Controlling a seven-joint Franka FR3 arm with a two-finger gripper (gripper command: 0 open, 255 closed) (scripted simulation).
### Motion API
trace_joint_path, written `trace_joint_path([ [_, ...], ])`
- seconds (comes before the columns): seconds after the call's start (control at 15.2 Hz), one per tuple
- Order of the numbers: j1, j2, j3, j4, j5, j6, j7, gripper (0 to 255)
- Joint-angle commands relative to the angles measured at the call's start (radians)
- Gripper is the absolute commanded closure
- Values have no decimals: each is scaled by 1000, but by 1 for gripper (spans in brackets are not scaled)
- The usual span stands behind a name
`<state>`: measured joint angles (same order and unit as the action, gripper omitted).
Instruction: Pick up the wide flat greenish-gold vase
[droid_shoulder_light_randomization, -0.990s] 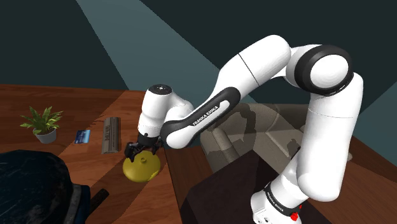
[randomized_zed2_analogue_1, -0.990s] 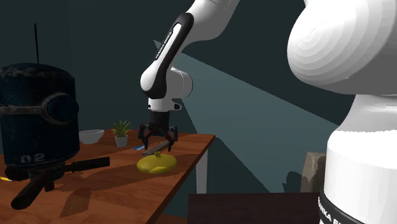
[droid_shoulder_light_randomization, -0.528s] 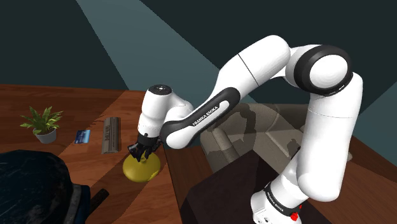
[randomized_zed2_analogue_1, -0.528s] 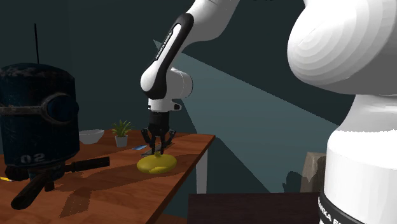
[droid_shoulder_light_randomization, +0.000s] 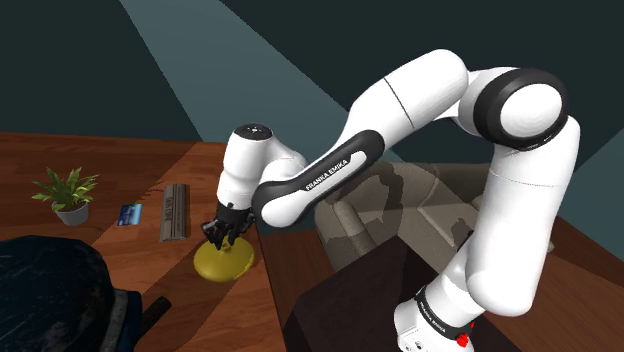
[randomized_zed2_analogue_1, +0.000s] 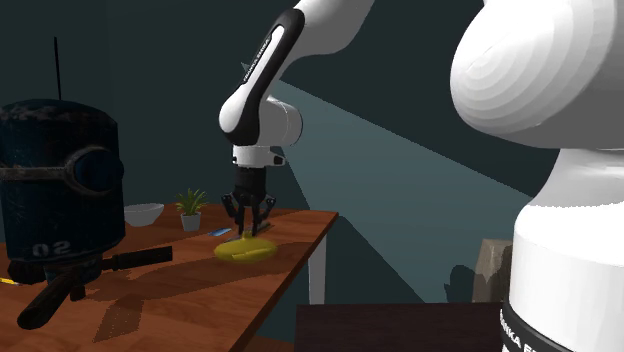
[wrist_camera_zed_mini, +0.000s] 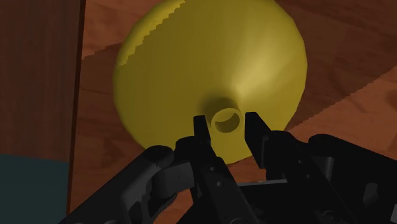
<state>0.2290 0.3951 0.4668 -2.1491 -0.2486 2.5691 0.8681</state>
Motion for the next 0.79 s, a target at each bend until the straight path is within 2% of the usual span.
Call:
trace_joint_path([
  [0.0,-9,-22,12,1,17,-21,-11,255],
  [0.73,-43,-118,56,14,94,-120,-60,255],
])
